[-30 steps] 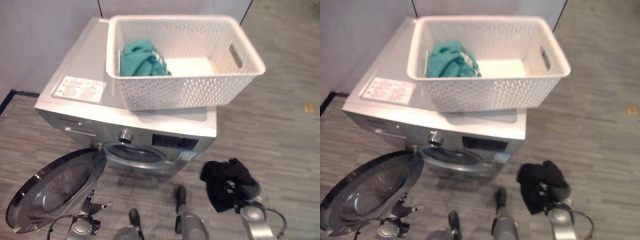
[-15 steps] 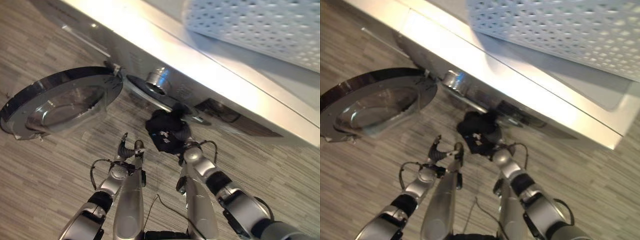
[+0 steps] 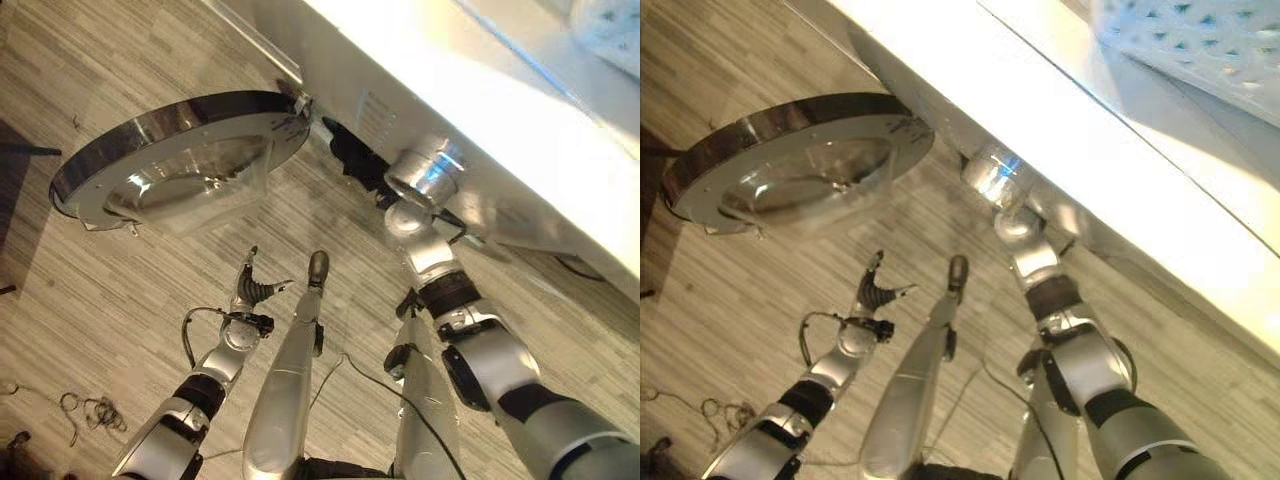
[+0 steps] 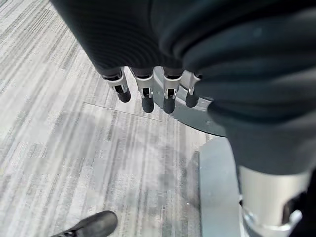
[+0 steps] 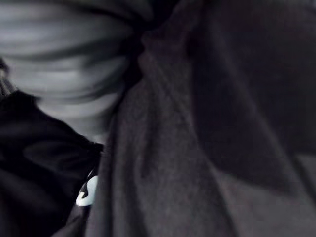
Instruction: Grab the laundry basket,head to the washer,open it,put in the laundry and shut it.
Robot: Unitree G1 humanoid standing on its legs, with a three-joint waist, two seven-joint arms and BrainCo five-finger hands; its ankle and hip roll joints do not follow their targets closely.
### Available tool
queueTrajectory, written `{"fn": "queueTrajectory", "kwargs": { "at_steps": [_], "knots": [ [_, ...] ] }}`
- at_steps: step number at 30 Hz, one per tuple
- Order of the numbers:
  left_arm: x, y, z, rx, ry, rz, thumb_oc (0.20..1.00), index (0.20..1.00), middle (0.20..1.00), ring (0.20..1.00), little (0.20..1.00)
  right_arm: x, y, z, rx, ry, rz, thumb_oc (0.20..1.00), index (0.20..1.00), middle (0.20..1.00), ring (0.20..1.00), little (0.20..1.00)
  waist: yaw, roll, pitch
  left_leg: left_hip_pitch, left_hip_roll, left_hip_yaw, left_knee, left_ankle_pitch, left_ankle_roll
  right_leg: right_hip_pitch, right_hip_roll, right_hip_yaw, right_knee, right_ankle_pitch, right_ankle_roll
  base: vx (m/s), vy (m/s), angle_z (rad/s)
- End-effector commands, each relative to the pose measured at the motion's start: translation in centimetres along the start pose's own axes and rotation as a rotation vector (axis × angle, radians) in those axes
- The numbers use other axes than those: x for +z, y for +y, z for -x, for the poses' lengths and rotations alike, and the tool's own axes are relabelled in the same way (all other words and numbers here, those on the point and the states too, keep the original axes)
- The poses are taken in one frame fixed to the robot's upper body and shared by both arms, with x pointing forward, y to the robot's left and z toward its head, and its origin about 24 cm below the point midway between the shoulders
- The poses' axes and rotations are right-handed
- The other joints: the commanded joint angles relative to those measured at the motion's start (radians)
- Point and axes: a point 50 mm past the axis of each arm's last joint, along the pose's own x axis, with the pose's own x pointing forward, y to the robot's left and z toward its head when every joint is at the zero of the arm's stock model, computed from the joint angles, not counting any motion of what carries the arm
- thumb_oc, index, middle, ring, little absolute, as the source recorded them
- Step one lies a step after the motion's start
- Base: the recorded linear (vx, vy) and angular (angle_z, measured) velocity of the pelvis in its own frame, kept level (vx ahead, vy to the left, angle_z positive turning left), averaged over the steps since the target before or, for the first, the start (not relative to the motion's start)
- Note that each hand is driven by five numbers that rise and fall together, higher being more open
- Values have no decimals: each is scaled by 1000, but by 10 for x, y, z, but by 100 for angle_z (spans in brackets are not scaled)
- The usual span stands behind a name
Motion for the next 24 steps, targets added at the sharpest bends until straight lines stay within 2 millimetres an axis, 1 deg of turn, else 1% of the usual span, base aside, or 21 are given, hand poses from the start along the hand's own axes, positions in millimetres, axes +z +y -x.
{"fn": "queueTrajectory", "kwargs": {
  "at_steps": [1, 2, 3, 4, 5, 6, 7, 9, 10, 12, 13, 14, 15, 16, 17, 18, 20, 21, 23, 24],
  "knots": [
    [8, -5, 4, -5, -65, 29, 1000, 1000, 1000, 1000, 1000, 17, -12, -21, -133, -124, 104, 200, 200, 200, 200, 200, 4, 57, -11, -28, -8, 41, 11, -74, -30, -69, -74, 151, 201, -157, 66, 2, -19, 8],
    [9, -7, 4, -10, -71, 30, 1000, 1000, 1000, 1000, 1000, 22, -17, -28, -169, -142, 121, 200, 200, 200, 200, 200, 8, 64, -11, -43, -12, 39, 13, -72, -30, -84, -77, 152, 212, -160, 66, 12, -59, 7],
    [11, -7, 5, -27, -86, 27, 1000, 1000, 1000, 1000, 1000, 41, -33, -48, -274, -217, 196, 200, 200, 200, 200, 200, 21, 79, -11, -68, -19, 29, 17, -69, -31, -115, -83, 149, 237, -172, 68, 17, -59, 10],
    [11, -8, 5, -32, -92, 25, 1000, 1000, 1000, 1000, 1000, 48, -42, -57, -329, -253, 247, 200, 200, 200, 200, 200, 25, 85, -11, -80, -22, 26, 19, -68, -31, -127, -85, 149, 247, -178, 68, 23, -95, 24],
    [14, -7, 6, -37, -116, 22, 1000, 1000, 1000, 1000, 1000, 70, -70, -79, -476, -346, 403, 200, 200, 200, 200, 200, 37, 100, -11, -106, -27, 18, 24, -64, -34, -156, -89, 149, 272, -191, 69, 18, -66, 32],
    [16, -6, 6, -37, -125, 29, 1000, 1000, 1000, 1000, 1000, 83, -87, -91, -554, -376, 462, 200, 200, 200, 200, 200, 44, 109, -11, -123, -29, 15, 28, -61, -36, -175, -93, 147, 290, -200, 69, 13, -57, 32],
    [16, -6, 6, -37, -126, 30, 1000, 1000, 1000, 1000, 1000, 84, -87, -91, -555, -377, 462, 200, 200, 200, 200, 200, 44, 110, -11, -124, -29, 15, 29, -62, -36, -177, -93, 148, 292, -200, 69, 17, -32, 20],
    [17, -3, 8, -36, -133, 53, 1000, 1000, 1000, 1000, 1000, 110, -124, -110, -707, -396, 524, 200, 200, 200, 200, 200, 57, 117, -20, -152, -36, 5, 31, -58, -38, -209, -98, 145, 324, -218, 70, 31, -55, 12],
    [12, 1, 10, -33, -123, 49, 1000, 1000, 1000, 1000, 1000, 130, -160, -122, -831, -399, 573, 200, 200, 200, 200, 200, 63, 117, -30, -173, -41, -4, 29, -53, -41, -236, -101, 142, 349, -230, 74, 34, -79, 14],
    [9, 2, 12, -50, -119, 44, 1000, 1000, 1000, 1000, 1000, 158, -195, -129, -933, -446, 685, 200, 200, 200, 200, 200, 74, 113, -48, -201, -42, -8, 28, -49, -44, -271, -110, 135, 377, -244, 79, 28, -58, 23],
    [11, 0, 12, -53, -123, 52, 1000, 1000, 1000, 1000, 1000, 162, -195, -130, -934, -454, 689, 200, 200, 200, 200, 200, 75, 119, -51, -208, -43, -8, 29, -49, -44, -281, -112, 136, 382, -246, 79, 29, -37, 33],
    [5, 4, 15, -60, -107, 44, 1000, 1000, 1000, 1000, 1000, 195, -215, -129, -1004, -591, 854, 200, 200, 200, 200, 200, 89, 103, -66, -231, -45, -16, 34, -47, -46, -311, -115, 136, 407, -255, 81, 31, -24, 33],
    [2, 5, 17, -57, -94, 53, 1000, 1000, 1000, 1000, 1000, 214, -218, -127, -1027, -671, 924, 200, 200, 200, 200, 200, 91, 100, -76, -246, -45, -17, 40, -49, -45, -333, -114, 143, 424, -262, 80, 42, -38, 31],
    [-4, 6, 20, -57, -72, 56, 1000, 1000, 1000, 1000, 1000, 233, -223, -122, -1067, -768, 1012, 200, 200, 200, 200, 200, 90, 90, -85, -261, -45, -20, 51, -53, -45, -354, -114, 148, 440, -269, 77, 39, -28, 30],
    [-10, 9, 23, -50, -47, 62, 1000, 1000, 1000, 1000, 1000, 248, -221, -117, -1081, -872, 1121, 200, 200, 200, 200, 200, 88, 80, -92, -278, -42, -21, 65, -59, -44, -375, -115, 154, 460, -275, 75, 41, -28, 24],
    [-15, 12, 25, -46, -26, 65, 1000, 1000, 1000, 1000, 1000, 260, -214, -112, -1076, -968, 1224, 200, 200, 200, 200, 200, 87, 72, -99, -291, -40, -18, 78, -66, -42, -396, -117, 158, 479, -281, 73, 36, -29, 16],
    [-23, 16, 31, -45, -4, 69, 1000, 1000, 1000, 1000, 1000, 287, -197, -102, -1079, -1101, 1360, 200, 200, 200, 200, 200, 84, 67, -111, -328, -37, -16, 113, -84, -39, -438, -119, 165, 515, -290, 71, 35, -47, 7],
    [-27, 20, 34, -47, 2, 60, 1000, 1000, 1000, 1000, 1000, 293, -191, -99, -1085, -1148, 1425, 200, 200, 200, 200, 200, 83, 57, -117, -340, -34, -16, 124, -89, -38, -450, -121, 164, 527, -293, 70, 32, -57, -8],
    [-36, 22, 40, -56, 32, 58, 1000, 1000, 1000, 1000, 1000, 303, -178, -95, -1072, -1222, 1530, 200, 200, 200, 200, 200, 78, 47, -127, -362, -32, -16, 145, -98, -36, -474, -121, 170, 548, -299, 69, 36, -47, -17],
    [-38, 22, 41, -64, 41, 58, 1000, 1000, 1000, 1000, 1000, 303, -169, -96, -1038, -1246, 1600, 200, 200, 200, 200, 200, 77, 43, -131, -371, -31, -16, 153, -102, -35, -484, -119, 173, 554, -303, 67, 30, -32, 29]
  ]
}}
